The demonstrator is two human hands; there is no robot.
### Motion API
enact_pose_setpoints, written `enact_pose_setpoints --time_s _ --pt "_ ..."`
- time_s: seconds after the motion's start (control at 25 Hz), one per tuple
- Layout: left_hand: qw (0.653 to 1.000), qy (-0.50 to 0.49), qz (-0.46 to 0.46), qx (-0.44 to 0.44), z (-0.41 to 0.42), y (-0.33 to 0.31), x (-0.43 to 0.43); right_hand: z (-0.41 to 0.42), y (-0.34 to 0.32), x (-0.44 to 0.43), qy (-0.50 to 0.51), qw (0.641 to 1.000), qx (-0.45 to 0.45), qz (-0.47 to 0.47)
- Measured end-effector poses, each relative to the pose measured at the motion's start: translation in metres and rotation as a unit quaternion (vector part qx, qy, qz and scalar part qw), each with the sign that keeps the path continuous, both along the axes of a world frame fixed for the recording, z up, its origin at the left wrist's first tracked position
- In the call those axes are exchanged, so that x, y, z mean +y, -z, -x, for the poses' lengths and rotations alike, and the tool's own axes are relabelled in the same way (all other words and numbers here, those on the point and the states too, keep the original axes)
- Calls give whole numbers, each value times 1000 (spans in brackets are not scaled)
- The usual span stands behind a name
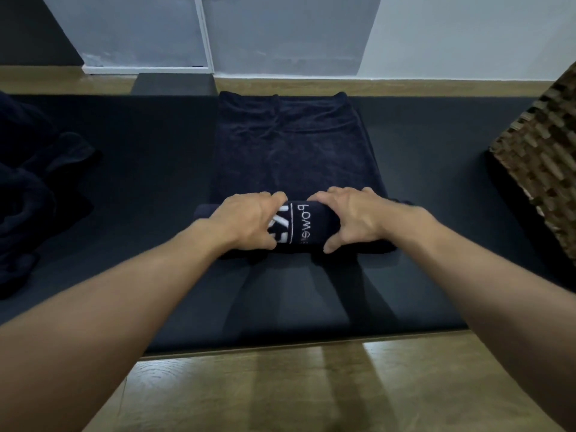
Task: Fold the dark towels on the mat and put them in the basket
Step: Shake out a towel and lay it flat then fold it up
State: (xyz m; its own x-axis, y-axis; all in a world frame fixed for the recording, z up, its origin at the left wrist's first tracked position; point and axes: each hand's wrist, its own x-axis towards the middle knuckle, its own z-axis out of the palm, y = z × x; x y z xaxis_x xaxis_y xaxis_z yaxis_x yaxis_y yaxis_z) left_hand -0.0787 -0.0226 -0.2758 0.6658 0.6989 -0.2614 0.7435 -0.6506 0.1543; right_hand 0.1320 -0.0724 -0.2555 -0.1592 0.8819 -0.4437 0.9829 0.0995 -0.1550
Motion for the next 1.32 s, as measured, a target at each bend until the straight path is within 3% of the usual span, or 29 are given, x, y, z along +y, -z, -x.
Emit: enact_pose_setpoints --time_s 0.08,0.12,0.2,0.28,0.32,0.4,0.44,0.48,0.56,0.6,0.68,0.76,0.84,0.88,0.96,1.0,1.08,1.12,1.2,1.32 --pt "990 -27 140 5 -4 -7 20 5 15 -17 -60 983 -116 -131" --pt "981 -38 189 10 -6 -10 27 4 18 -19 -64 981 -111 -145" --pt "971 -52 232 35 -9 -16 27 1 11 -6 -42 995 -26 -81" --pt "987 -41 137 80 -8 -16 14 -2 4 10 -9 998 52 14" --pt "994 -26 21 101 -5 -10 3 -3 1 17 6 995 77 56" --pt "972 18 -216 96 2 9 -22 -4 -3 27 43 983 105 141" --pt "958 28 -272 87 4 15 -30 -4 -4 29 54 979 109 164" --pt "959 33 -270 81 4 15 -29 -3 -5 27 58 977 114 168" --pt "986 35 -150 62 4 3 -13 0 0 16 19 995 65 68" --pt "995 25 -84 52 2 0 -3 1 6 5 -18 1000 -8 -19" --pt "998 -5 33 59 -7 -11 17 3 20 -16 -76 976 -121 -165" --pt "987 -23 129 94 -16 -18 30 2 21 -16 -78 975 -104 -182" --pt "977 -36 168 123 -22 -24 28 -2 12 -3 -47 992 -5 -118" --pt "982 -36 136 129 -22 -24 21 -4 7 4 -24 997 38 -66" --pt "991 -2 -74 111 -15 -9 -7 -8 -1 15 16 994 101 47" --pt "976 27 -198 90 -10 4 -22 -9 -3 18 38 986 125 104" --pt "949 55 -303 64 -6 16 -37 -8 -6 20 57 976 135 161" --pt "957 59 -278 62 -6 15 -32 -5 -6 18 50 980 126 143" --pt "986 51 -155 35 -8 4 -12 -2 3 5 -13 1000 25 7" --pt "999 3 47 25 -17 -12 20 3 26 -26 -82 963 -136 -217"
